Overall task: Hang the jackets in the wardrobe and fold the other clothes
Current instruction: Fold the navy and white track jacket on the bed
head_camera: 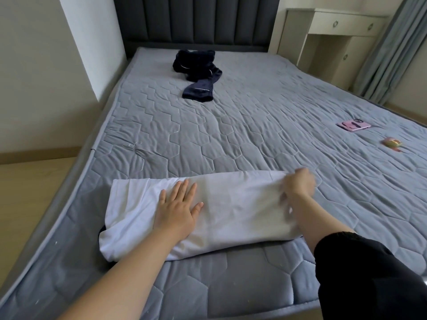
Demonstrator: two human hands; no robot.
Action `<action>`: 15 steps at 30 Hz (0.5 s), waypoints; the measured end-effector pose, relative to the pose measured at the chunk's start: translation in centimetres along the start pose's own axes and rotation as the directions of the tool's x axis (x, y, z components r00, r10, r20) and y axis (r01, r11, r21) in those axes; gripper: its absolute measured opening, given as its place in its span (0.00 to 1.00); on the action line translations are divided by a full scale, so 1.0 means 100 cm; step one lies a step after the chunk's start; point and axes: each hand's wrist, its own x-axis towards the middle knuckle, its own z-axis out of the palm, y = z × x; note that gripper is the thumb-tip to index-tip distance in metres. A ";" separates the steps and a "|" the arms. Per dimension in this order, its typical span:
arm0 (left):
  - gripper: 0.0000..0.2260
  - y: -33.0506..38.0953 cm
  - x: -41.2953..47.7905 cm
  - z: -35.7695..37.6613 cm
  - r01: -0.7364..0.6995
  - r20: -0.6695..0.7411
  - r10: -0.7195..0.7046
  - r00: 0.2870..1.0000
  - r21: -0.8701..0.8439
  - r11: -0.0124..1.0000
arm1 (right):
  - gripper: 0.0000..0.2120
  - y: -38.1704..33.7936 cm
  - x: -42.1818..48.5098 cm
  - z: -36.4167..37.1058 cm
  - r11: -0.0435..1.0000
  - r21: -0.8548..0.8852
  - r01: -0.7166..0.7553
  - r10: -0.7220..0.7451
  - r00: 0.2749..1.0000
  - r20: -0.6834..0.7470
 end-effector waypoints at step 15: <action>0.20 -0.029 0.002 -0.041 -0.102 -0.129 0.102 0.986 0.004 0.995 | 0.23 -0.056 -0.116 0.082 0.617 -0.205 0.759 -0.646 0.638 0.419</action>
